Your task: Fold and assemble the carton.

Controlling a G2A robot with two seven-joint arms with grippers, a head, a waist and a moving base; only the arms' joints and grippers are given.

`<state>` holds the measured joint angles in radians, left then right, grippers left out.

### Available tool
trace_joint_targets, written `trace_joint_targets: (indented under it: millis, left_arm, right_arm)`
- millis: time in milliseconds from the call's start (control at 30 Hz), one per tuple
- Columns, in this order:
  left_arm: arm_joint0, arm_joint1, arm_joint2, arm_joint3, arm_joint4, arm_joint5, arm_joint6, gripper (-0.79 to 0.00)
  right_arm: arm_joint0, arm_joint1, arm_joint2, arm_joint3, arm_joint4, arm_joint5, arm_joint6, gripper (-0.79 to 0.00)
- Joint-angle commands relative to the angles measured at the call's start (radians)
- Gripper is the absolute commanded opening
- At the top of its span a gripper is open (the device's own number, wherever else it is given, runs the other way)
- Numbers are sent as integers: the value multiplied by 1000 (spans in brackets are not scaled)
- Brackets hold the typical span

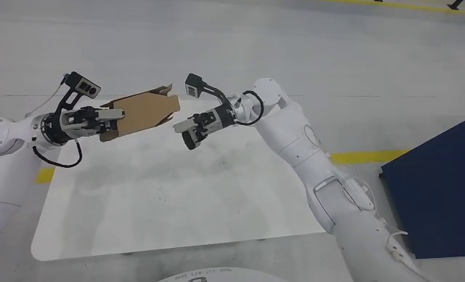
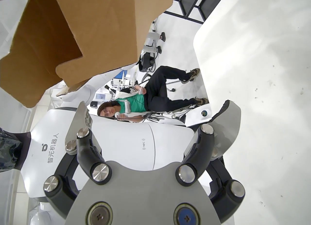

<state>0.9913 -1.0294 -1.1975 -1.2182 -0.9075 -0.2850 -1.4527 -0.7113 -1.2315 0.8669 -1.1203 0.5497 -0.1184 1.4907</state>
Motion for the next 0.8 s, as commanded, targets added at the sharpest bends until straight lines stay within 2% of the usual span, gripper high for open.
trace_joint_targets:
  millis: [0, 200, 400, 533, 767]
  left_arm:
    - [0, -1, 1, -1, 8, -4, 2, -785]
    - [1, -4, -1, -5, 20, -5, 4, -785]
    - [4, -6, -6, -9, 26, -5, 0, -785]
    - [9, -8, -16, -6, -19, 13, -22, -785]
    - [1, -7, -21, -1, -82, 84, -83, -785]
  right_arm:
    - [0, -3, -1, 4, 23, 12, -3, 0]
    - [16, -16, -17, 22, 17, 26, -86, 0]
    - [27, -25, -31, 33, 11, 28, -105, 0]
    - [32, -24, -25, 43, 18, 20, -67, 0]
    - [34, -3, 48, 109, 101, 6, 45, 0]
